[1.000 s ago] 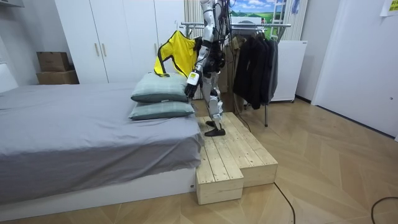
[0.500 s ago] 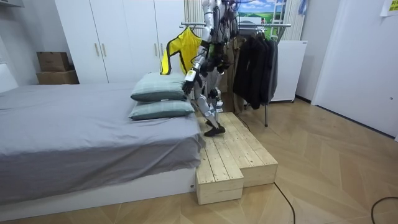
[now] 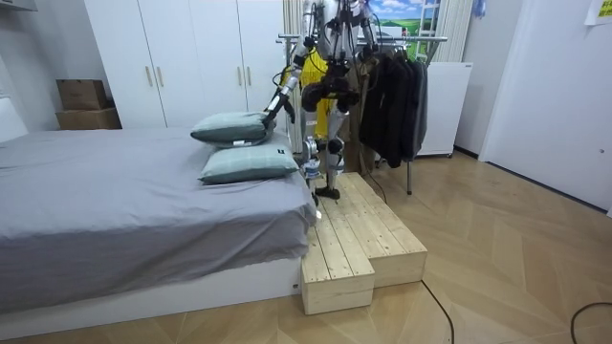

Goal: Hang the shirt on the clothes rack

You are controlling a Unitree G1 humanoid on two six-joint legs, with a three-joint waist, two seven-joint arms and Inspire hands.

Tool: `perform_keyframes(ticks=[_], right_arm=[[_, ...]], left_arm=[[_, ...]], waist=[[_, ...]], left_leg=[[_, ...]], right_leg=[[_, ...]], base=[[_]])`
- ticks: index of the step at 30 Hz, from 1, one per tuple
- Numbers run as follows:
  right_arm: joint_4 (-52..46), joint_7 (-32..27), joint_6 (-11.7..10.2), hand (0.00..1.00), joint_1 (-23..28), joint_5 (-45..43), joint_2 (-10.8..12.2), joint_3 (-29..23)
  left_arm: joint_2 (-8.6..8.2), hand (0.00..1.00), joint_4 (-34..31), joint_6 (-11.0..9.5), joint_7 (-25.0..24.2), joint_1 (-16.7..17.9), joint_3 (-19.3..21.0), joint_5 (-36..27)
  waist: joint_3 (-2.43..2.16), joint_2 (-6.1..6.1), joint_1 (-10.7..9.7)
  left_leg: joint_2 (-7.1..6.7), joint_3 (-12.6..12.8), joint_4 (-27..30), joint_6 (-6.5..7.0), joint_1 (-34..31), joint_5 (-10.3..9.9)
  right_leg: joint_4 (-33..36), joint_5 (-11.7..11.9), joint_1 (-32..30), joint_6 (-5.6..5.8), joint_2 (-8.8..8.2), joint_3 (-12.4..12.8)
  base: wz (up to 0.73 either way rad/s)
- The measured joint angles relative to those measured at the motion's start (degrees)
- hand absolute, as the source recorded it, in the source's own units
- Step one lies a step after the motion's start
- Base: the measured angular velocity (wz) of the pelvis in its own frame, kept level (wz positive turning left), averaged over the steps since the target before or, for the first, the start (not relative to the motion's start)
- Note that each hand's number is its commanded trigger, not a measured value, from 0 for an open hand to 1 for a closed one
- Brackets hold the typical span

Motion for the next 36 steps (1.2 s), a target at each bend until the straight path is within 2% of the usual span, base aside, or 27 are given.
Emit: perform_keyframes(ticks=[1, 2, 3, 4, 5, 6, 7, 8, 9, 10, 11, 12, 15, 18, 23, 25, 29, 36], right_arm=[[-0.14, -0.13, 0.07, 1.00, -0.07, 0.10, 0.01, 0.00], [-0.77, -0.35, 0.48, 1.00, -0.09, 0.12, 0.02, -0.03], [-1.22, -0.46, 0.57, 1.00, -0.29, 0.07, 0.18, -0.34], [-1.00, -0.62, 0.80, 1.00, -0.34, 0.05, 0.99, -0.42], [-1.31, -0.60, 0.89, 1.00, -0.35, -0.36, 1.28, -0.39], [-1.55, -0.62, 0.92, 1.00, -0.39, -1.26, 1.19, -0.44], [-1.54, -0.67, 1.01, 1.00, -0.22, -2.01, 1.20, -0.47], [-1.29, -1.08, 1.22, 1.00, 0.29, -2.57, 1.43, -0.49], [-1.22, -1.35, 1.31, 1.00, 0.29, -2.93, 2.01, -0.29], [-1.24, -1.46, 1.30, 1.00, 0.21, -2.94, 2.20, -0.10], [-1.31, -1.43, 1.28, 1.00, 0.03, -2.92, 2.59, -0.02], [-1.36, -1.39, 1.29, 1.00, -0.16, -2.90, 2.65, -0.04], [-1.56, -0.78, 1.29, 1.00, -0.14, -2.56, 2.70, -0.24], [-1.86, 0.57, 1.29, 1.00, -0.25, -2.38, 2.73, -0.75], [-2.03, 1.77, 1.29, 1.00, -0.27, -2.38, 3.19, -0.71], [-2.03, 2.14, 1.29, 1.00, -0.41, -2.41, 3.15, -0.43], [-2.10, 3.84, 1.29, 1.00, -1.09, -2.81, 3.13, -0.15], [-2.66, 4.42, 1.29, 1.00, -1.20, -4.81, 3.19, -0.15]], left_arm=[[-0.25, 0.00, 0.00, -0.37, 0.00, -0.50, -0.44, 0.00], [-0.39, 0.00, -0.01, -1.08, 0.00, -1.53, -1.80, 0.00], [-0.31, 0.00, 0.04, -1.19, 0.02, -2.71, -2.69, -0.01], [0.06, 0.00, 0.36, -1.17, 0.05, -3.36, -2.68, -0.05], [-0.12, 0.00, 0.72, -1.15, 0.53, -3.31, -2.80, -0.21], [-0.98, 0.00, 1.93, -1.10, 1.00, -2.37, -3.71, -0.41], [-1.19, 0.00, 2.67, -1.09, 0.99, -1.79, -4.35, -0.43], [-1.13, 0.00, 3.68, -1.09, 0.92, -0.62, -5.13, -0.54], [-0.65, 0.00, 4.07, -1.06, 0.66, 0.22, -5.32, -0.60], [-0.39, 0.00, 4.07, -1.01, 0.41, 0.49, -5.29, -0.60], [-0.07, 0.00, 4.18, -0.73, -0.21, 0.57, -4.76, -0.60], [-0.22, 0.00, 5.15, -0.70, -0.74, 0.61, -4.61, -0.58], [0.70, 0.00, 6.84, -0.64, -1.37, 0.65, -3.67, -0.56], [1.56, 0.00, 7.35, -0.64, -1.56, 0.69, -3.68, -0.56], [1.78, 0.00, 7.52, -0.64, -1.57, 0.68, -3.68, -0.55], [1.83, 0.00, 7.47, -0.64, -1.56, 0.68, -3.68, -0.19], [1.82, 0.00, 7.38, -0.64, -1.57, 0.69, -2.74, 2.28], [1.82, 0.00, 7.35, -0.64, -1.51, 0.70, -2.51, 2.91]], waist=[[-0.03, 0.36, 0.01], [-0.02, 1.19, -0.06], [0.11, 2.10, -0.12], [0.16, 1.26, 0.08], [0.42, 1.01, 1.26], [0.56, 0.57, 2.00], [0.77, 0.74, 1.80], [0.98, 0.90, 2.36], [0.61, -0.10, 3.49], [0.58, -0.33, 3.96], [0.65, -0.64, 4.68], [0.68, -0.04, 4.56], [0.52, 0.33, 3.66], [0.49, 0.33, 3.86], [0.44, 0.37, 4.30], [0.27, 0.27, 4.73], [0.16, 0.13, 4.75], [-0.03, -0.15, 4.75]], left_leg=[[0.25, -0.15, -0.36, 0.19, 0.30, 0.36], [1.07, -0.54, -0.36, 0.30, 1.04, 0.59], [3.13, 0.26, -0.56, 1.11, 1.96, 0.41], [3.09, 1.79, -0.69, 1.36, 2.10, 0.57], [3.55, 5.05, -0.86, 1.83, 2.44, 0.13], [3.65, 8.11, -0.12, 2.37, 3.48, -1.19], [3.65, 8.99, 0.52, 2.52, 4.15, -2.18], [3.95, 12.67, 1.20, 2.84, 5.95, -4.21], [4.52, 16.80, 1.72, 2.16, 7.05, -5.48], [4.68, 17.89, 2.19, 1.80, 7.04, -6.00], [5.32, 19.02, 3.65, 0.83, 6.81, -6.55], [5.81, 19.28, 4.65, 0.26, 6.47, -6.67], [6.91, 18.88, 4.34, -0.62, 6.43, -6.74], [7.92, 18.91, 4.03, -1.22, 6.49, -6.55], [8.32, 19.06, 3.60, -1.58, 6.83, -6.37], [8.25, 19.29, 3.11, -1.77, 6.94, -6.21], [8.28, 19.12, 3.14, -1.83, 6.93, -6.01], [8.38, 18.99, 3.12, -1.83, 6.83, -5.70]], right_leg=[[-0.18, 0.15, -0.03, 0.19, 0.51, 0.92], [-0.51, 0.39, -0.20, 0.55, 1.68, 1.77], [-0.54, 0.59, -1.23, 0.91, 3.23, 1.01], [-0.10, 0.54, -2.15, 1.11, 2.70, -1.28], [1.23, -0.94, -5.31, 1.40, -1.12, -13.42], [6.70, -4.25, -8.16, 0.63, -7.06, -27.70], [9.53, -5.42, -8.31, 0.99, -9.72, -31.94], [14.67, -7.67, -7.93, 2.48, -14.70, -37.91], [16.52, -8.92, -6.88, 3.67, -18.50, -41.07], [16.08, -9.66, -6.27, 4.31, -19.21, -41.48], [12.65, -9.93, -5.57, 4.22, -19.34, -44.07], [10.25, -9.05, -5.32, 3.21, -18.74, -45.38], [6.48, -7.91, -4.01, 2.53, -16.36, -44.27], [4.23, -6.63, -2.67, 2.04, -15.15, -44.16], [2.36, -5.83, -2.13, 1.85, -14.46, -43.69], [2.44, -5.66, -2.17, 1.79, -14.32, -43.50], [1.97, -5.38, -2.40, 1.59, -14.20, -43.50], [1.46, -4.60, -1.66, 1.46, -14.06, -43.56]], base=[[-0.75], [-0.66], [-0.66], [-0.83], [-1.11], [-1.07], [-0.96], [-0.88], [-0.96], [-0.98], [-0.77], [-0.61], [-0.24], [-0.09], [-0.04], [-0.10], [-0.01], [0.00]])
